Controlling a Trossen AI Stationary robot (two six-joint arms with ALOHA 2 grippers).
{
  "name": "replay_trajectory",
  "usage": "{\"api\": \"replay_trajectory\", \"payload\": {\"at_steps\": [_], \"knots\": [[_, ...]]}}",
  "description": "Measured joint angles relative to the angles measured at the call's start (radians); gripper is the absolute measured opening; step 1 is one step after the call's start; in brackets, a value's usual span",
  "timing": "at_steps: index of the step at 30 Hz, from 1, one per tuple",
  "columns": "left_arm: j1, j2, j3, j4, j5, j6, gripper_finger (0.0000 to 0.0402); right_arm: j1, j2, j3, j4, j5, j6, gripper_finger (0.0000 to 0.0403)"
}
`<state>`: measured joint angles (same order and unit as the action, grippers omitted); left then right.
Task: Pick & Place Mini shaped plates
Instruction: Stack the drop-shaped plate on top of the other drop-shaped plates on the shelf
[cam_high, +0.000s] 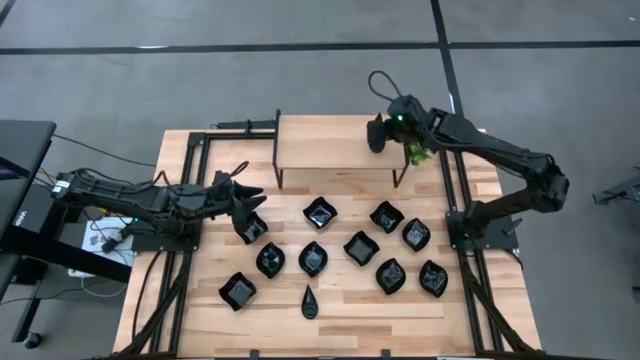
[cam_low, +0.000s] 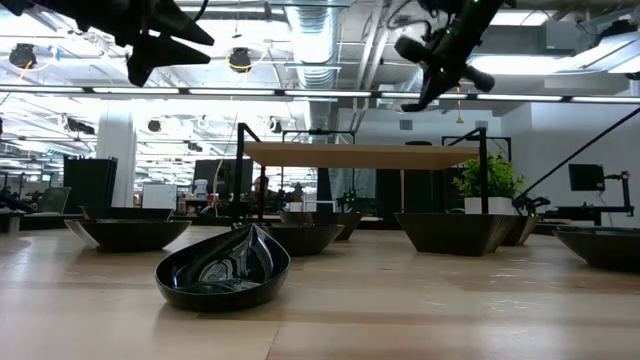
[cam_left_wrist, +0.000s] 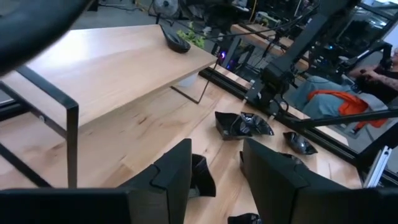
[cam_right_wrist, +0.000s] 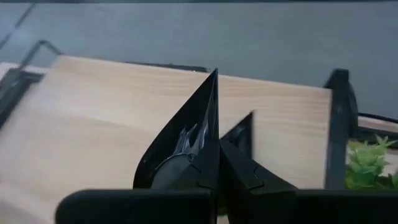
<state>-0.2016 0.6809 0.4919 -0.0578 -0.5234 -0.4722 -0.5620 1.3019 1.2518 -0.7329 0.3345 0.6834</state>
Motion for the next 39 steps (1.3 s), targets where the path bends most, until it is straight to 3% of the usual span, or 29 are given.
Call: {"api": "replay_trajectory", "payload": {"at_steps": [14,39], "knots": [[0.002,-0.001,0.000,0.015,-0.007,-0.003,0.0145,-0.042,0.109,-0.001,-0.050,-0.048,0.021,0.0000],[0.002,-0.001,0.001,0.022,-0.007,-0.003,0.0145,-0.105,0.159,0.000,-0.040,-0.073,0.006,0.0000]]}}
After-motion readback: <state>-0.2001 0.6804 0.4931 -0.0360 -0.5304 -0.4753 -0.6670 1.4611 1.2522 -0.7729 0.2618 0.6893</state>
